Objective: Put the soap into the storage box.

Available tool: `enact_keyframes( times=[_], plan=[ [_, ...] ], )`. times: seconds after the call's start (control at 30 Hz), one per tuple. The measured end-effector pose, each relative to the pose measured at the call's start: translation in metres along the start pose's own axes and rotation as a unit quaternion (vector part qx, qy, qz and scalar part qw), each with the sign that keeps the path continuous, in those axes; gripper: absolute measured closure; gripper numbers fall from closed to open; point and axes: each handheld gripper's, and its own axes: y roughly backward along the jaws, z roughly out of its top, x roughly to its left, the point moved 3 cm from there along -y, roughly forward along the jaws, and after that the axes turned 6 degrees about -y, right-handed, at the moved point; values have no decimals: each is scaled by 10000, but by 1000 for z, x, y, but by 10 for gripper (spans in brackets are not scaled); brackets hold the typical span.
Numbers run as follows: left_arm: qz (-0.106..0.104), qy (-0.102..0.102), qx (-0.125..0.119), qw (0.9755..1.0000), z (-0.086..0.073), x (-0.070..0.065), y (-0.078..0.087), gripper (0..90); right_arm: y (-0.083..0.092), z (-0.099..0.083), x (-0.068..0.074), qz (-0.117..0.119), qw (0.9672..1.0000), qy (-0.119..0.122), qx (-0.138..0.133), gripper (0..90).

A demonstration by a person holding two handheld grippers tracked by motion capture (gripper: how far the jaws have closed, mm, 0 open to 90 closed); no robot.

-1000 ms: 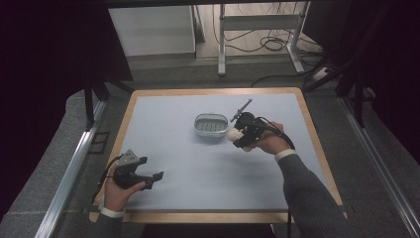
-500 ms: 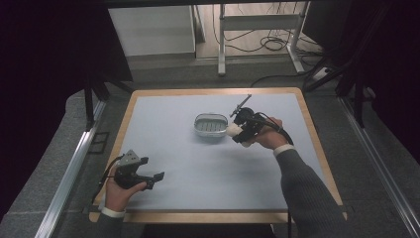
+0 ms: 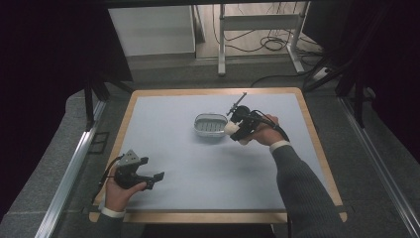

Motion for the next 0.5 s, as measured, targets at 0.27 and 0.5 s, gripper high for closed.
enact_keyframes(
  times=[0.27, 0.5],
  plan=[
    [4, 4, -4, 10000, 0, 0, 0, 98, -1, 7, -3, -6, 10000, 6, -7, 495],
    [1, -6, 3, 10000, 0, 0, 0, 98, 0, 15, -7, -23, 9999, 107, -4, 495]
  ],
)
